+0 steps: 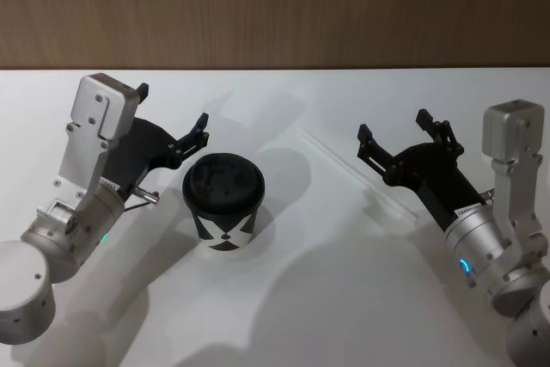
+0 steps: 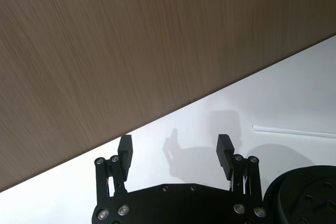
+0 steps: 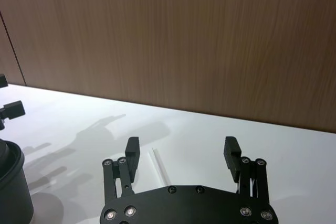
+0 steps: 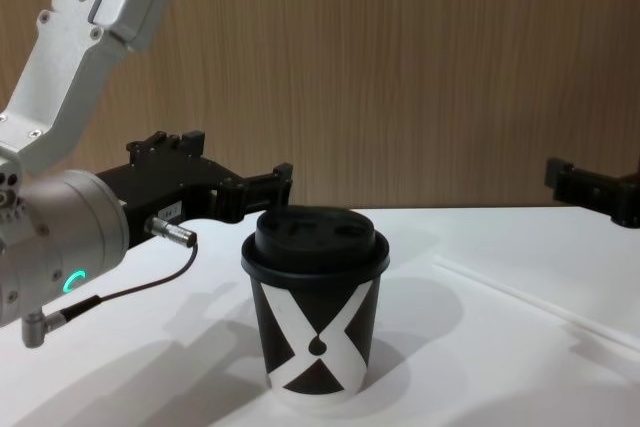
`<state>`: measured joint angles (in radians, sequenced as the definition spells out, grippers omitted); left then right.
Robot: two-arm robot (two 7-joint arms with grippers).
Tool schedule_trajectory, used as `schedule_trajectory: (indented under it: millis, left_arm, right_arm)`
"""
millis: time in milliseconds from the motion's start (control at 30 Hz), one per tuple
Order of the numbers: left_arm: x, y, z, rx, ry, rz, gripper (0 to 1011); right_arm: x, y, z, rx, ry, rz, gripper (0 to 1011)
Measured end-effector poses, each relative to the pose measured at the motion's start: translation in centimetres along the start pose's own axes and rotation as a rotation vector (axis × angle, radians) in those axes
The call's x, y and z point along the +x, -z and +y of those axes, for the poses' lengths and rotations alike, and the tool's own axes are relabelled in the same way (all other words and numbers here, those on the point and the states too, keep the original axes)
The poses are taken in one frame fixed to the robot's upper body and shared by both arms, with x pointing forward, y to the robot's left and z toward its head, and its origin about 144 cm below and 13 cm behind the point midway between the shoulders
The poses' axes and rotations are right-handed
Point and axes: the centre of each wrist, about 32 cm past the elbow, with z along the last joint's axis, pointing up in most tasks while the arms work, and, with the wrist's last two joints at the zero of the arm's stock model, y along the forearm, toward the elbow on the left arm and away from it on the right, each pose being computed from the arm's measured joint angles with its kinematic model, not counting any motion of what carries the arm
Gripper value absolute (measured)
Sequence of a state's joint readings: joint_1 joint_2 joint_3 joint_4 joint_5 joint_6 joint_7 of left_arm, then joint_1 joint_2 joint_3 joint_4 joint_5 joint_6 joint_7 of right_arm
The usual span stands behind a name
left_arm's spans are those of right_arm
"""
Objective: Pick up the straw with one hand, pass it to the other hand, and insert it into the cup.
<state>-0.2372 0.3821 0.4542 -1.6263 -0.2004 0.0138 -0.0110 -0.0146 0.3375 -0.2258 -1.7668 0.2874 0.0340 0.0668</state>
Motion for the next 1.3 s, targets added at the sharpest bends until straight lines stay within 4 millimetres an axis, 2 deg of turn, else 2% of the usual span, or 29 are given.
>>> schedule_trajectory:
  millis: [1067,1300]
  left_arm:
    - [0.0,0.0,0.0,0.0,0.0,0.0,1003]
    - [0.0,0.0,0.0,0.0,0.0,0.0,1003]
  right_arm:
    - [0.0,0.0,0.0,0.0,0.0,0.0,1001]
    - [1.1,0.3,0.6,0.008,-0.01,-0.015,1001]
